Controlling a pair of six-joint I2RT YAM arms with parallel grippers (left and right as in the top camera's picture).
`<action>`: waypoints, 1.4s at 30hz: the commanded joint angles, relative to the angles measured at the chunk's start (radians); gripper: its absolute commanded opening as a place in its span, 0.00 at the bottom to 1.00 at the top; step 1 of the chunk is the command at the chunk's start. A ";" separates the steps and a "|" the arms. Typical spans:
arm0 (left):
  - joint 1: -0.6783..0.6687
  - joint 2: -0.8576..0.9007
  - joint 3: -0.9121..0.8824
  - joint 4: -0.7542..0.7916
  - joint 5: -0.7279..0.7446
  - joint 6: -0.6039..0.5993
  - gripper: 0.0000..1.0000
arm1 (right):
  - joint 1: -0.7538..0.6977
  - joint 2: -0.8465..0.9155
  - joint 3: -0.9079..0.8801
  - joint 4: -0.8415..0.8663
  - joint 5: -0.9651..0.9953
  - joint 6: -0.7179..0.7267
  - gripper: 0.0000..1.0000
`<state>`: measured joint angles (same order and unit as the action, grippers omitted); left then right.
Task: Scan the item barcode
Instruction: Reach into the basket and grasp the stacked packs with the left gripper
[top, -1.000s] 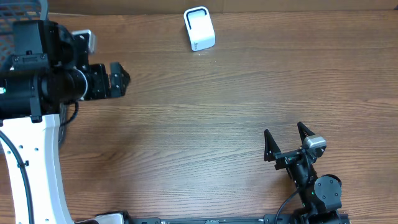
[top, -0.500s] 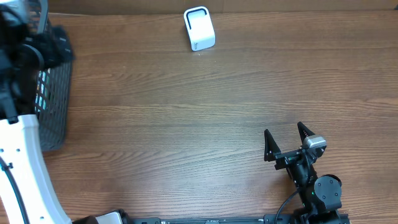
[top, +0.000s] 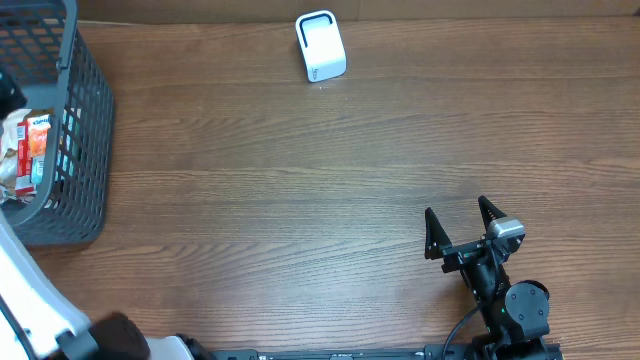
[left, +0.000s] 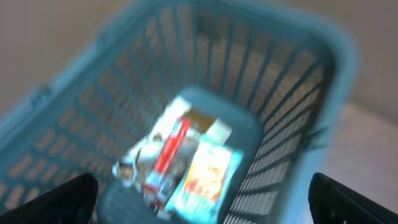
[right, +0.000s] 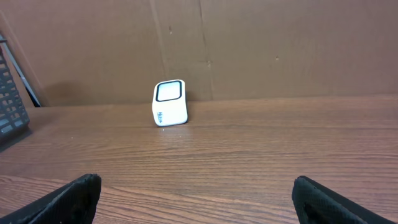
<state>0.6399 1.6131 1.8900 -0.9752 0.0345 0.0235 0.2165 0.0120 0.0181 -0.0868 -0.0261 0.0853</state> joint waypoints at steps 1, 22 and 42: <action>0.063 0.096 0.011 -0.034 0.146 0.058 1.00 | -0.005 -0.009 -0.010 0.005 -0.002 0.000 1.00; 0.058 0.397 -0.008 -0.080 0.292 0.240 1.00 | -0.005 -0.009 -0.010 0.005 -0.002 0.000 1.00; 0.025 0.447 -0.064 -0.046 0.195 0.243 1.00 | -0.005 -0.009 -0.010 0.005 -0.002 0.000 1.00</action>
<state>0.6800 2.0331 1.8668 -1.0325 0.2390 0.2436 0.2165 0.0120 0.0181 -0.0868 -0.0261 0.0856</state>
